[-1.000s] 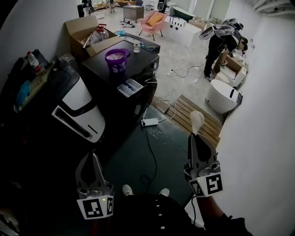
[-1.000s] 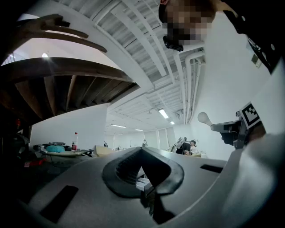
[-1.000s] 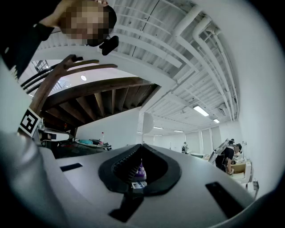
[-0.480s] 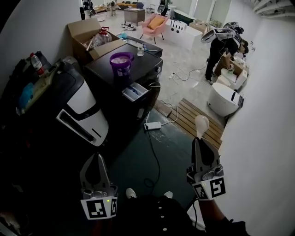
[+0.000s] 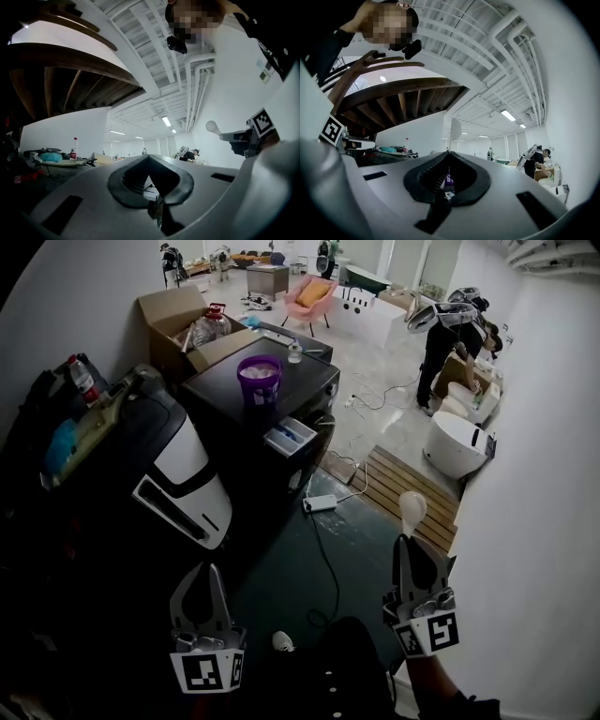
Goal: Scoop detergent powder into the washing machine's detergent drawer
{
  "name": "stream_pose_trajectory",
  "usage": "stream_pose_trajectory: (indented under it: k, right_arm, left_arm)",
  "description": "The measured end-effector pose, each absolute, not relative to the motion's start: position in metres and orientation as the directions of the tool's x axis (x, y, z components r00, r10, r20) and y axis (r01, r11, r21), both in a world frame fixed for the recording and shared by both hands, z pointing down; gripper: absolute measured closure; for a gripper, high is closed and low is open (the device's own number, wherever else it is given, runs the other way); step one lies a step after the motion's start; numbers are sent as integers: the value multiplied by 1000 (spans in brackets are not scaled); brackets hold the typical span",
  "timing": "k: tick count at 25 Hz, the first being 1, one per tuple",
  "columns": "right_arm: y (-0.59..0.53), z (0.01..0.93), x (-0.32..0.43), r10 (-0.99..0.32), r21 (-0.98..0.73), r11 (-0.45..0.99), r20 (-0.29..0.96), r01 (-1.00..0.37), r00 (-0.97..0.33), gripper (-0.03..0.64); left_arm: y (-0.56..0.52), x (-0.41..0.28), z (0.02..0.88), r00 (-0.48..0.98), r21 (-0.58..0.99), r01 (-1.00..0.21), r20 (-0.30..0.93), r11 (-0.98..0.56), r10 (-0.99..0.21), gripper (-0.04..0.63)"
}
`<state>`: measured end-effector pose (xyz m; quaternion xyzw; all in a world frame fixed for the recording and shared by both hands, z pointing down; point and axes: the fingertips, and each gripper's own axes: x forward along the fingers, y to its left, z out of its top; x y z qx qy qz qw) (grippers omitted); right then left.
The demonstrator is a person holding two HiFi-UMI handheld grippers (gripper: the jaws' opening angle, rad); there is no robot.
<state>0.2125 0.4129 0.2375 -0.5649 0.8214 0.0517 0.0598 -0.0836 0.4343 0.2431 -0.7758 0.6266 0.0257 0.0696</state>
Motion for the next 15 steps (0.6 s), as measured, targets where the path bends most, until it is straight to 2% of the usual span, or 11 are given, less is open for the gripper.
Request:
stream_pose_trajectory:
  k: [15]
  right_arm:
    - [360, 244, 190, -914, -15, 376, -170, -926, -368, 584]
  left_arm:
    - [398, -107, 252, 181, -74, -982, -125, -172, -976, 588]
